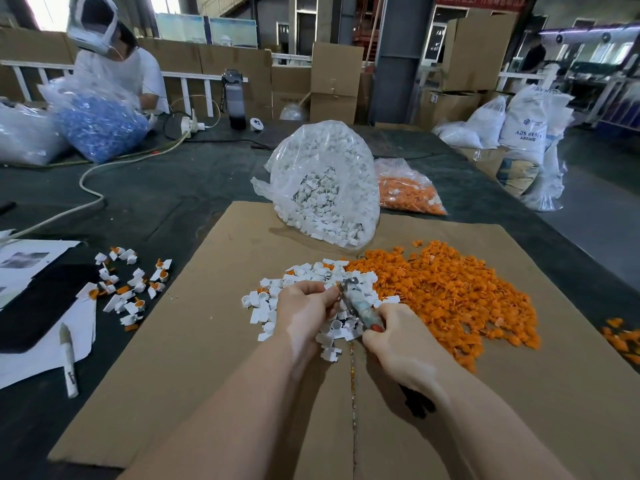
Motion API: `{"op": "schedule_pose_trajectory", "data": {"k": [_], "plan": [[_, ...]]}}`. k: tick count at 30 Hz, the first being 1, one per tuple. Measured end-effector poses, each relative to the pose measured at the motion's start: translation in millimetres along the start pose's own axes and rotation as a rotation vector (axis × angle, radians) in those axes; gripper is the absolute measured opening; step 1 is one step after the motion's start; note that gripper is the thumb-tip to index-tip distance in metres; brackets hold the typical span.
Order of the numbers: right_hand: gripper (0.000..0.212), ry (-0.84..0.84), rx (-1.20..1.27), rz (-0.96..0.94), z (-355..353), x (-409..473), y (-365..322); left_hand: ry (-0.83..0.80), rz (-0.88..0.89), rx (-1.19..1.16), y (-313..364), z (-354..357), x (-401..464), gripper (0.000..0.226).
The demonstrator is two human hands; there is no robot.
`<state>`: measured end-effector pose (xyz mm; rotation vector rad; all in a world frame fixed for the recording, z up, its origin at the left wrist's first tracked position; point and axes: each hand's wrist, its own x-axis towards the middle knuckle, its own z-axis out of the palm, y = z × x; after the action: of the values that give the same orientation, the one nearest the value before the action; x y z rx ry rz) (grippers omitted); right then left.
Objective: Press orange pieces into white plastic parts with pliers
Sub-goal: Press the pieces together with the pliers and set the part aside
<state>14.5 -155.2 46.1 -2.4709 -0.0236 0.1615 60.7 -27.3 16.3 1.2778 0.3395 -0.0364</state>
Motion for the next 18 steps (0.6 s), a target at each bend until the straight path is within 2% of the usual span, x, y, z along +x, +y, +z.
{"op": "schedule_pose_trajectory", "data": {"k": [4,5,8,10,16,18], "plan": [[0.015,0.119,0.144,-0.018,-6,1,13,0.004,0.063,0.020,3,-4,-1,0.011],[0.019,0.174,0.109,-0.001,-8,4,18,-0.001,0.083,0.048,2,-7,-2,0.010],[0.039,0.328,-0.194,0.053,-12,11,37,-0.041,0.099,0.111,-3,-13,-7,0.005],[0.048,0.371,-0.360,0.055,-9,14,48,-0.050,0.093,0.100,-6,-14,-9,0.009],[0.064,0.388,-0.604,0.078,0,14,63,-0.065,0.085,0.187,-13,-13,-10,0.014],[0.062,0.443,-0.661,0.030,1,11,57,-0.063,0.096,0.238,-13,-13,-10,0.014]]}}
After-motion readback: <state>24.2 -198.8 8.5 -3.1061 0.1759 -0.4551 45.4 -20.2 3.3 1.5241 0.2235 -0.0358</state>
